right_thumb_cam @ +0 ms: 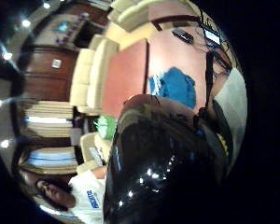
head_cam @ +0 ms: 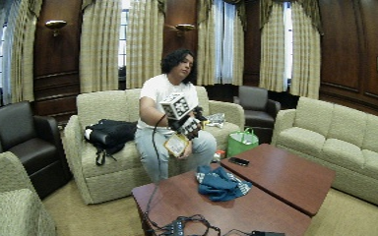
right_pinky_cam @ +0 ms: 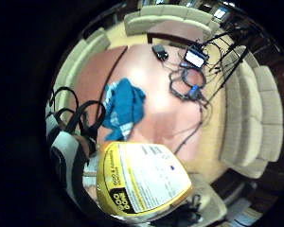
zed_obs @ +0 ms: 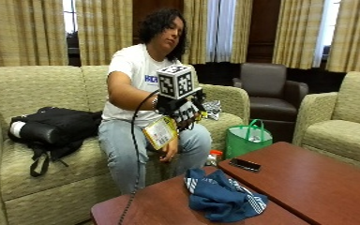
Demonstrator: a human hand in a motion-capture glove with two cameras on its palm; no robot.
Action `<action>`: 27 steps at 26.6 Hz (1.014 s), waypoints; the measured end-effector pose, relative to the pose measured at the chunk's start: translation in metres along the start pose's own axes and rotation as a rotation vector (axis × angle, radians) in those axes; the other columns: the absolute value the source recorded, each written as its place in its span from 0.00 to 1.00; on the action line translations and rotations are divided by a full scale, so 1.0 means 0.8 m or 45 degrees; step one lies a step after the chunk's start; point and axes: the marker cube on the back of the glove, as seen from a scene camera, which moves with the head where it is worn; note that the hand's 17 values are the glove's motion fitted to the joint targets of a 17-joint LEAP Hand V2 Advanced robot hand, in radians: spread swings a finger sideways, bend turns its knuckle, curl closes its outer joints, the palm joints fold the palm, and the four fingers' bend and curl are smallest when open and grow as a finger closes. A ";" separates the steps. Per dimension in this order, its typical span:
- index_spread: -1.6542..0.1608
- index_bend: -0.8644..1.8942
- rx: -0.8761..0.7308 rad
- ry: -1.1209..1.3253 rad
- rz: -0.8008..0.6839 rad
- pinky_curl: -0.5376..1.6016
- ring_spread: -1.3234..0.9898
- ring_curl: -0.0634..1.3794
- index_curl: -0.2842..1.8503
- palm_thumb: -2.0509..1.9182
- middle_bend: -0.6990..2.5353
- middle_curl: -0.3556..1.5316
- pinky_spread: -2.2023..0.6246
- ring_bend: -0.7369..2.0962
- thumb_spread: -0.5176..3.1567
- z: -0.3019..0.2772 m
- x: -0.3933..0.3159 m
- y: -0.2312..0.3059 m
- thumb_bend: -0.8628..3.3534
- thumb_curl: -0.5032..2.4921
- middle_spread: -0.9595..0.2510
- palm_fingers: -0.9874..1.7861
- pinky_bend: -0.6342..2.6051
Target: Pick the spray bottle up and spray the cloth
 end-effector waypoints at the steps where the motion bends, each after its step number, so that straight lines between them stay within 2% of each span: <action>1: 0.76 0.45 -0.063 0.097 -0.004 0.43 0.48 0.38 0.40 0.74 0.38 0.48 0.67 0.50 0.24 0.002 -0.002 -0.010 0.20 0.42 0.61 0.86 0.32; 8: 0.76 0.45 -0.324 0.599 0.043 0.43 0.48 0.38 0.40 0.74 0.39 0.48 0.67 0.50 0.23 0.076 -0.044 -0.045 0.20 0.42 0.61 0.86 0.32; 17: 0.76 0.45 -0.542 0.905 0.072 0.43 0.48 0.38 0.41 0.74 0.39 0.48 0.67 0.51 0.23 0.188 -0.066 -0.051 0.20 0.43 0.61 0.86 0.33; 22: 0.76 0.45 -0.596 1.103 0.026 0.43 0.48 0.37 0.41 0.74 0.39 0.48 0.67 0.50 0.23 0.236 -0.075 -0.043 0.20 0.43 0.61 0.85 0.33; 27: 0.76 0.45 -0.633 1.152 0.028 0.43 0.48 0.37 0.41 0.74 0.39 0.48 0.67 0.50 0.23 0.262 -0.072 -0.042 0.20 0.44 0.62 0.85 0.33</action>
